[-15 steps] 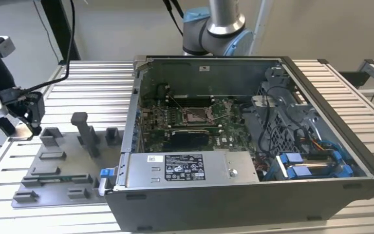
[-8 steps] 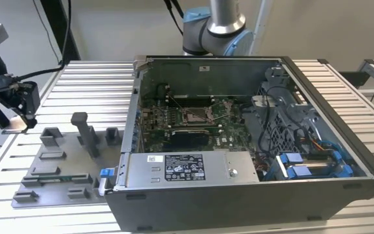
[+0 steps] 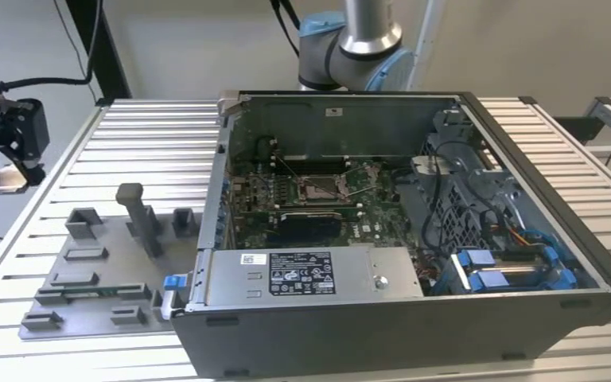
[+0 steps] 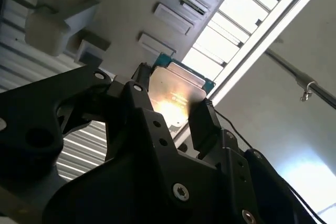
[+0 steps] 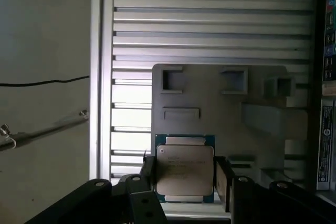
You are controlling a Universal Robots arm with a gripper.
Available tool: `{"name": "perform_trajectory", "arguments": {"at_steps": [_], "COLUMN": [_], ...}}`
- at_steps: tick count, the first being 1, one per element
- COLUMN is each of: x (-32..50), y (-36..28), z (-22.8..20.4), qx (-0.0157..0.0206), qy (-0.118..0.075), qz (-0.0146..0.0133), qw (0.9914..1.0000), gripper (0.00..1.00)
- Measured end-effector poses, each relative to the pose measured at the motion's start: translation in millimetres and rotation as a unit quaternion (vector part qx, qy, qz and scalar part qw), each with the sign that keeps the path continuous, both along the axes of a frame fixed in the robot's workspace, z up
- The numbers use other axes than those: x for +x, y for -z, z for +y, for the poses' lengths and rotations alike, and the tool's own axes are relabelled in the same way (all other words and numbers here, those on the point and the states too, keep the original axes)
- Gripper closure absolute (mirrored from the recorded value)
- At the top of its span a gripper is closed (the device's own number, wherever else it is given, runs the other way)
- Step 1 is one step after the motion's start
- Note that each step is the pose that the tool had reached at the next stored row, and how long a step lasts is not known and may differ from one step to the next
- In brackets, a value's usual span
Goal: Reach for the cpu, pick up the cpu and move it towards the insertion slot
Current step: 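Pick up the cpu and move it towards the insertion slot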
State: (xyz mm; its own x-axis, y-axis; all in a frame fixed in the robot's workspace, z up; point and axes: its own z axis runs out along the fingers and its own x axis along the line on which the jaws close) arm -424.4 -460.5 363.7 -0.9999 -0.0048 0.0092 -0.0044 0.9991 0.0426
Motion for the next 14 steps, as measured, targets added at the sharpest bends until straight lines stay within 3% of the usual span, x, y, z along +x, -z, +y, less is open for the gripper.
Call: {"name": "perform_trajectory", "arguments": {"at_steps": [14], "x": [0.0], "y": [-62.0], "z": [0.0], "qx": [0.0004], "qy": [0.0], "qz": [0.0], "qw": [1.0], "gripper": [1.0]}}
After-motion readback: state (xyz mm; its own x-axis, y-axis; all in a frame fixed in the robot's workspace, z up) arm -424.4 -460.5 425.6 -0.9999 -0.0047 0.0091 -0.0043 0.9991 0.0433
